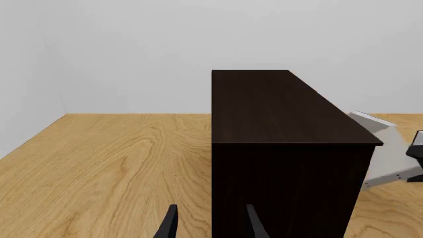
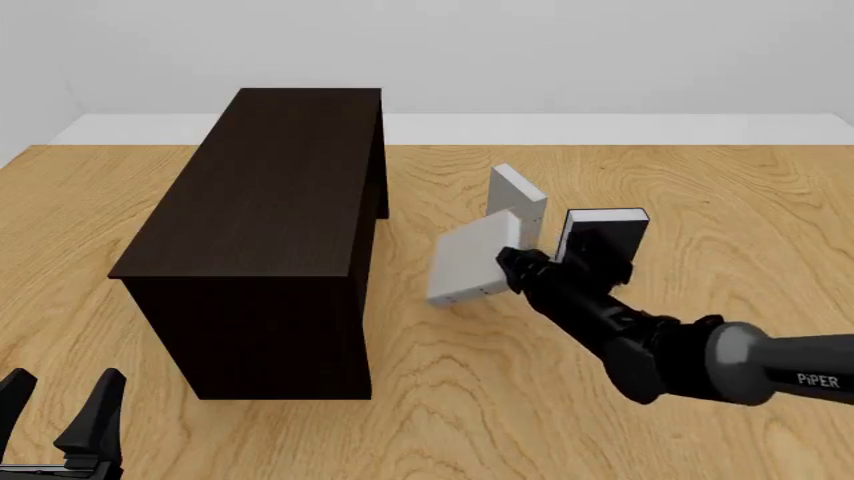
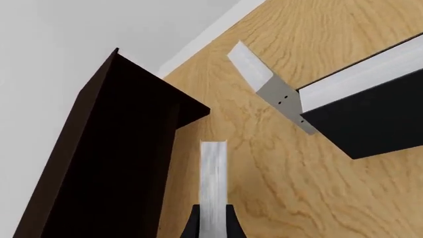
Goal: Pick up the book on the right and place it under the cabinet shelf.
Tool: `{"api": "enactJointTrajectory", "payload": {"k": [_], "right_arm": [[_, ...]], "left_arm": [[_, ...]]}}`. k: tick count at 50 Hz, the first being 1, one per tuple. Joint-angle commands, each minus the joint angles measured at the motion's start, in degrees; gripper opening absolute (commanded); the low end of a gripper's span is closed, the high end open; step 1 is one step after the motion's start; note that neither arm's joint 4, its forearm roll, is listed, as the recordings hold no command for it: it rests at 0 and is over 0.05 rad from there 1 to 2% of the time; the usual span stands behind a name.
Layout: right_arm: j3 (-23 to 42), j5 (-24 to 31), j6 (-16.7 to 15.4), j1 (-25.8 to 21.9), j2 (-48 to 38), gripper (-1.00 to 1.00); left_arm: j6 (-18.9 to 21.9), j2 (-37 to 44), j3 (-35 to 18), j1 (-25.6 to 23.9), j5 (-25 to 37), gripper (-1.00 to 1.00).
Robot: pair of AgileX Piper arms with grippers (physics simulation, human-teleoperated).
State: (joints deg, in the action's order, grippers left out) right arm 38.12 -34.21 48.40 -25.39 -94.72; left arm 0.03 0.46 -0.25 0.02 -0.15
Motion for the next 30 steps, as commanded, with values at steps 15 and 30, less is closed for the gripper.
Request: {"api": "enactJointTrajectory", "payload": {"k": [15,30], "right_arm": [[-5.97,-10.27,5.4,-3.66,-3.04,-1.0],[-7.11,-12.43,6.52,-6.0,-3.32,-1.0]], "left_arm": [[0.0,-0.01,0.0,0.0,0.0,1.0],[0.01,-0.01,0.0,0.0,0.0,1.0]]}}
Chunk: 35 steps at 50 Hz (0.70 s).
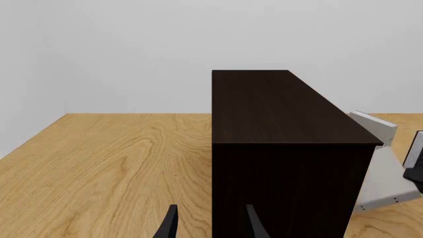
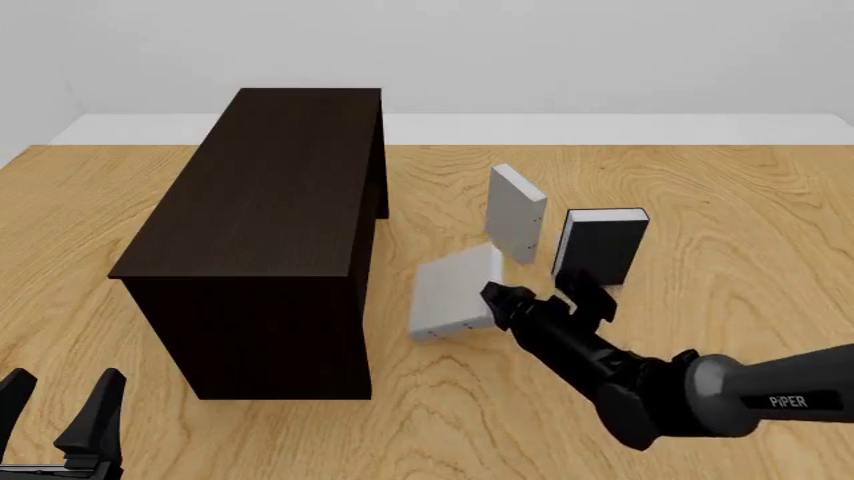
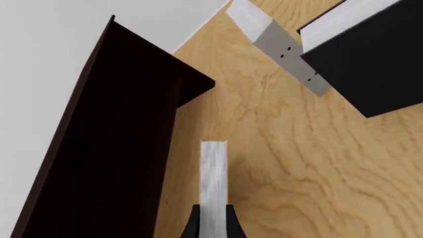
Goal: Pick up the book on the right and place it under the cabinet shelf.
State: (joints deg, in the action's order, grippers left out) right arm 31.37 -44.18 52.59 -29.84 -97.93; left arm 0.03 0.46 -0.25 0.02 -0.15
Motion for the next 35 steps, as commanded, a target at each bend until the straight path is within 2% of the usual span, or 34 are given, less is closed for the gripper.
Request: {"api": "enactJointTrajectory", "payload": {"k": [1,35], "right_arm": [[-0.19,-2.49,2.36,-1.63,-0.23,-1.0],[8.07,-2.57,3.94,-6.37,-5.35,-1.0]], "left_arm": [[0.0,-0.01,0.0,0.01,0.0,1.0],[-0.01,0.01,0.0,0.0,0.0,1.0]]}}
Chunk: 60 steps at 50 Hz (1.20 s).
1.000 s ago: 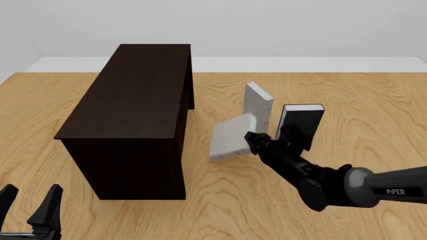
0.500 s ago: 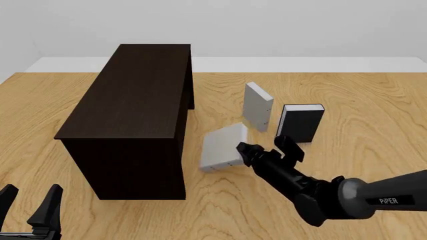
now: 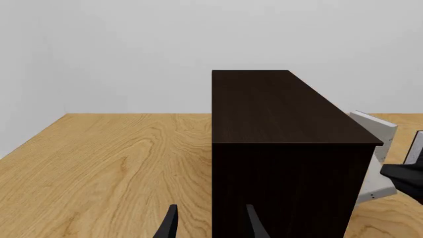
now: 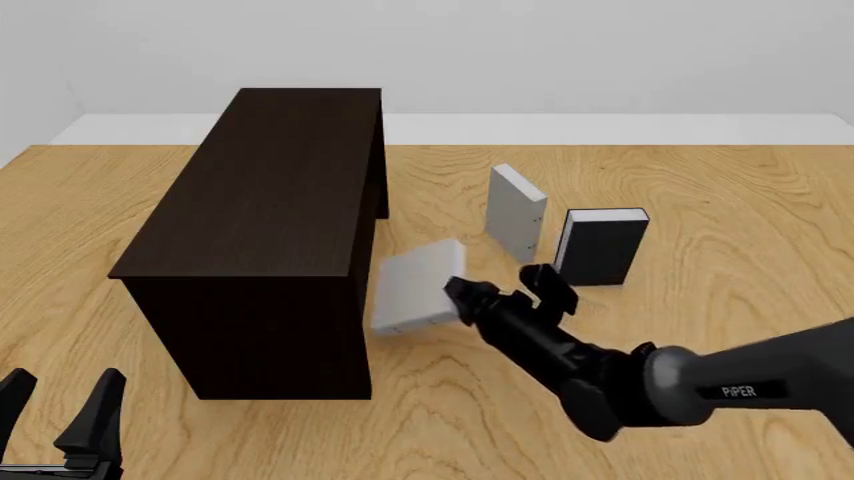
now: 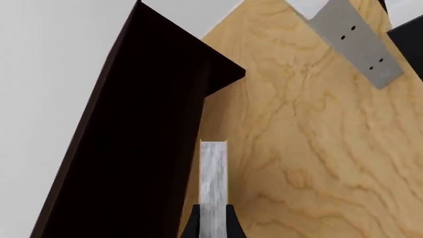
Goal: Pick up the book on the right and place it under the cabinet shelf.
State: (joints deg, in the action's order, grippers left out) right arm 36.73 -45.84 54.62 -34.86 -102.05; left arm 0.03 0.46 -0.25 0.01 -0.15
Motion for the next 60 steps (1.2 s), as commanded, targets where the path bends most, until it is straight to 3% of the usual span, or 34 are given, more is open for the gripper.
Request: {"api": "enactJointTrajectory", "payload": {"k": [1,60], "right_arm": [[2.99,-0.96,1.96,-1.45,-1.52,-1.0],[7.27,-5.75,5.61,-3.7,-11.23,-1.0]], "left_arm": [[0.01,0.0,0.0,0.02,0.0,1.0],[0.02,-0.01,0.0,-0.01,0.0,1.0]]}}
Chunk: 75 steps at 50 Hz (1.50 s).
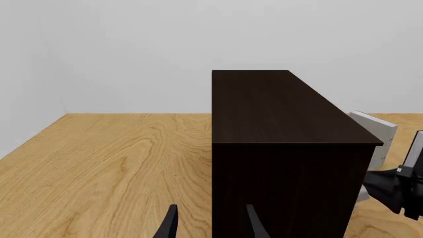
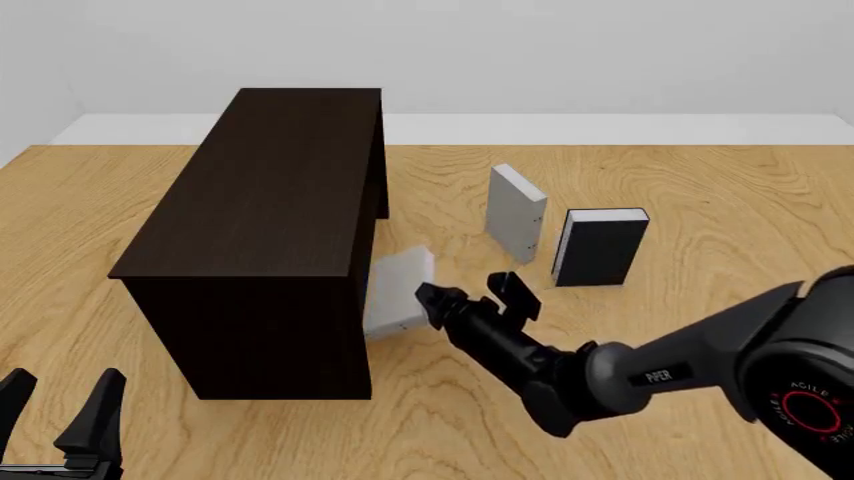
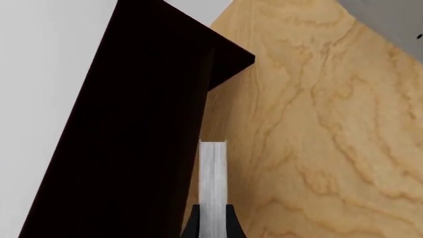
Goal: Pick up the book on the right and place it under the cabinet shelf.
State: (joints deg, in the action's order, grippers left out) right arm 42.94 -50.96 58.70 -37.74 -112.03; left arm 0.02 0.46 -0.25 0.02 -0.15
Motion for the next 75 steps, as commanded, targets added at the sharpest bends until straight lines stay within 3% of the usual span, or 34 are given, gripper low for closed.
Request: {"api": "enactJointTrajectory", "payload": {"k": [1,33,34,55,64,71,73,75], "right_arm": [[1.14,-0.7,1.6,-0.91,-1.4,-1.0],[3.25,0.44,1.47,-1.65,-3.44,-1.0],[3.29,0.48,1.45,-1.62,-3.47,1.0],[2.0,2.54,-1.1,-1.11,-2.02,1.0],[3.44,12.09,-12.12,2.54,3.14,1.0],[6.4,20.48,-23.75,5.27,6.43,1.0],[6.64,21.42,-24.32,5.05,6.55,1.0],[7.31,22.95,-27.36,5.51,7.05,1.0]], "left_arm": [[-0.01,0.01,0.0,0.0,0.0,1.0],[0.0,0.01,0.0,0.01,0.0,1.0],[0.0,0.0,0.0,0.01,0.0,1.0],[0.01,0.0,0.0,0.0,0.0,1.0],[0.01,0.0,0.0,-0.01,0.0,1.0],[0.0,0.01,0.0,0.01,0.0,1.0],[-0.01,0.0,0.0,0.0,0.0,1.0],[0.01,0.01,0.0,0.0,0.0,1.0]]}}
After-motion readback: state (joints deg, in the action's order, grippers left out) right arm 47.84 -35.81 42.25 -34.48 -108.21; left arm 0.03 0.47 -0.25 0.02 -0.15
